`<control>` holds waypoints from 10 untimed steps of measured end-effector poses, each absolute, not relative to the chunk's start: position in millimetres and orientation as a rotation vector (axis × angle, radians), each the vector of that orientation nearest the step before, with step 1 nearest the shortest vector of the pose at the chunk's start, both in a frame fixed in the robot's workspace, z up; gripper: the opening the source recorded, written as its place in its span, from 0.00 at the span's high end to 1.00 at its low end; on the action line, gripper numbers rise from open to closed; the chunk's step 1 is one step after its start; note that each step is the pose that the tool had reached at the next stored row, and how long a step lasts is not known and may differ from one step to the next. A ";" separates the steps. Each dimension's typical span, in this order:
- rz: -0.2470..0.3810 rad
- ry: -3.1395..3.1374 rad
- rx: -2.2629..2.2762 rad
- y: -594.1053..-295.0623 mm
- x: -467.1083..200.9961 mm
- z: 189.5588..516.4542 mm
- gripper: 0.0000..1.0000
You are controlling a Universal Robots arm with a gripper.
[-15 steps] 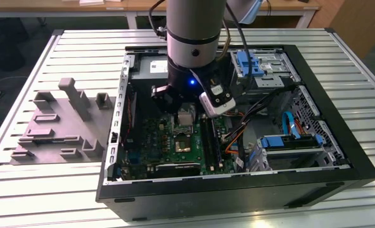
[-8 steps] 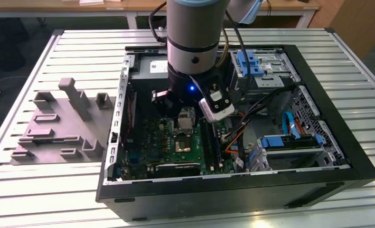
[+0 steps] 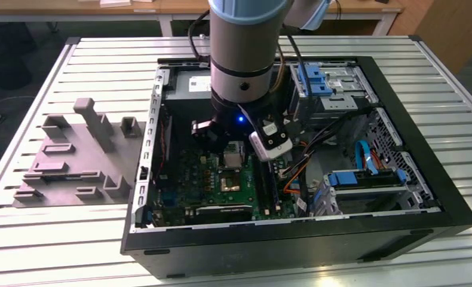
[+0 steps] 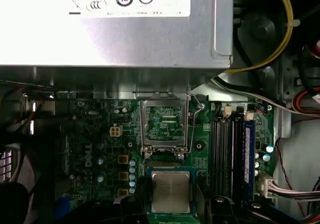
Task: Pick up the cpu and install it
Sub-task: 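Place the cpu into insertion slot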
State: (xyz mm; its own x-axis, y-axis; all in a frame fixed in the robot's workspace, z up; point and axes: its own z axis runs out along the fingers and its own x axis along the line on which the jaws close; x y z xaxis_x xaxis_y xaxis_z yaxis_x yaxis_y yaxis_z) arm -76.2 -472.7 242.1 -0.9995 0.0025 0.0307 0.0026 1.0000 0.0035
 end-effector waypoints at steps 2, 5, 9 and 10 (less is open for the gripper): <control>-0.005 -3.110 -0.004 -475.0 -76.4 238.7 0.53; -0.005 -3.110 -0.004 -479.4 -76.6 235.5 0.53; -0.005 -3.110 -0.004 -479.7 -76.6 235.3 0.53; -0.005 -3.110 -0.004 -479.7 -76.6 235.2 0.53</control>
State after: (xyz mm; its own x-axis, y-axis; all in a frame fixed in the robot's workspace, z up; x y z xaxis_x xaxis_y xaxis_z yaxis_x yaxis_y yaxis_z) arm -76.6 -479.7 235.2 -0.9995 0.0025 0.0313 0.0025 1.0000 0.0029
